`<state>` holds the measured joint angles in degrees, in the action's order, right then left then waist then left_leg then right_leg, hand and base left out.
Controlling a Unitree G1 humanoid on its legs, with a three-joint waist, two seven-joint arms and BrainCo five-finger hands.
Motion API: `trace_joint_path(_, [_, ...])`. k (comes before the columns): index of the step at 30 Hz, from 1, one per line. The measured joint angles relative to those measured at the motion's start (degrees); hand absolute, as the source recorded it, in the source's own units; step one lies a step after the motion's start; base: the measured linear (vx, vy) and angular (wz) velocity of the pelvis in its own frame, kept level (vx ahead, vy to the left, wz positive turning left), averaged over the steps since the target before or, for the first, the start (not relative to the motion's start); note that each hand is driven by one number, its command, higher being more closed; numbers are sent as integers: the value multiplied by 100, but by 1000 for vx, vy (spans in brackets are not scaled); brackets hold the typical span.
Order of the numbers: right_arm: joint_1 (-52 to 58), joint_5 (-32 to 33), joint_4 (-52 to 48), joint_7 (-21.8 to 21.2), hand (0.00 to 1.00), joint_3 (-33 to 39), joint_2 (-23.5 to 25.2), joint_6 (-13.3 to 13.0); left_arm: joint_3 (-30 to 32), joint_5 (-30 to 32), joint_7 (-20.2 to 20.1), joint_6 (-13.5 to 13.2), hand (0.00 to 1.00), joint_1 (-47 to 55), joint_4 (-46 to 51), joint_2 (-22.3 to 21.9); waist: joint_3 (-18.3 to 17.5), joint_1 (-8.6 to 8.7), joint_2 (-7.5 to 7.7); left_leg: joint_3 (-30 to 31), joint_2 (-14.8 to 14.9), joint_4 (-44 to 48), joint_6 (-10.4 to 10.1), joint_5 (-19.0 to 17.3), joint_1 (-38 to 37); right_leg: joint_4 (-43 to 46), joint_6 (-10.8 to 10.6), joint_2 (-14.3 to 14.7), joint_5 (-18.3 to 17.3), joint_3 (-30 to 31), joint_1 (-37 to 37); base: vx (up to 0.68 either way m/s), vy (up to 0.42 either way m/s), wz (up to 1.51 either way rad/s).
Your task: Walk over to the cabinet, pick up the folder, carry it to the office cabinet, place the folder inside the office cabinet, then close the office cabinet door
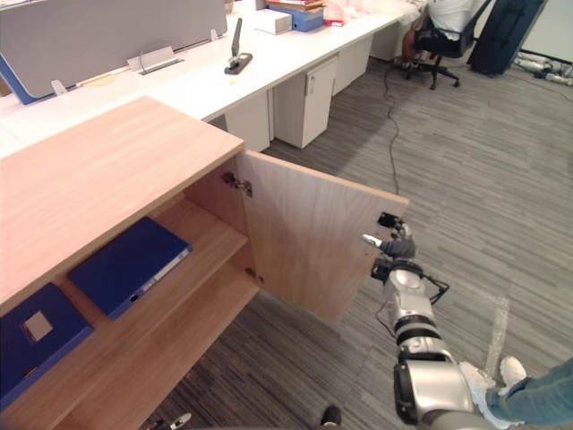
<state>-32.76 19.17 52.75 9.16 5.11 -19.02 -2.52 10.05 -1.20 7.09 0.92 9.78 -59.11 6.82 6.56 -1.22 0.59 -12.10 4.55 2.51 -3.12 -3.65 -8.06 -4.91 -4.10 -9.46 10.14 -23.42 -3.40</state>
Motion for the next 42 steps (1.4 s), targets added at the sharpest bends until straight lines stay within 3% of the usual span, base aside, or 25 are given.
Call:
trace_joint_path(13, [-591,-279,517,-96,0,-1110,-501,351,-220,-67,-14,-27,0,3,3,62,93,9,-19,25,45,-12,-27,46,28,3,8,39,0,-13,20,-6,2,0])
trace_joint_path(20, [-13,-464,-840,-84,0,-2168,-785,465,-44,158,-21,-28,0,48,3,24,138,230,-36,-50,246,-9,-142,50,14,1,86,237,-54,23,45,-7,-14,-6])
trace_joint_path(23, [240,-465,-1508,-302,0,-2834,-1046,476,69,305,-80,-27,0,31,3,22,137,363,-40,-118,420,0,-229,53,-10,0,163,406,-106,43,47,-29,-70,-14])
trace_joint_path(25, [316,-459,-1945,-577,0,-3350,-1307,478,147,389,-129,-28,0,-8,-8,22,132,463,-57,-148,566,2,-336,87,-25,-2,231,550,-151,46,50,-39,-66,-10])
trace_joint_path(29, [322,-497,-2690,-1067,0,-4203,-1913,480,159,425,-186,-30,0,-139,-137,28,122,481,-114,-224,770,-10,-473,171,-57,-33,328,748,-247,112,75,-61,-63,-13])
trace_joint_path(32, [-48,-1063,-3603,-1826,0,-5511,-2480,452,153,545,-217,-37,0,-184,-248,-9,24,456,-194,-279,955,102,-464,166,54,-30,372,936,-271,168,168,-64,-71,-14])
trace_joint_path(37, [-600,-1863,-4543,-3091,0,-7120,-2373,-150,158,549,-267,-51,0,-234,-361,-116,-282,116,-329,-72,1019,69,-352,243,235,-23,447,1028,-302,82,288,-12,-48,12])
trace_joint_path(40, [-563,-2063,-4872,-3789,0,-7733,-2194,-332,227,569,-376,-50,0,-222,-408,-119,-325,-47,-291,38,996,44,-346,248,314,-1,444,998,-299,-10,307,22,21,21])
trace_joint_path(42, [-390,-2064,-4912,-4115,0,-7781,-2218,-362,390,570,-440,-35,0,-57,-496,-106,-408,-68,-172,40,920,-20,-346,249,315,1,455,947,-277,-9,315,42,81,7])
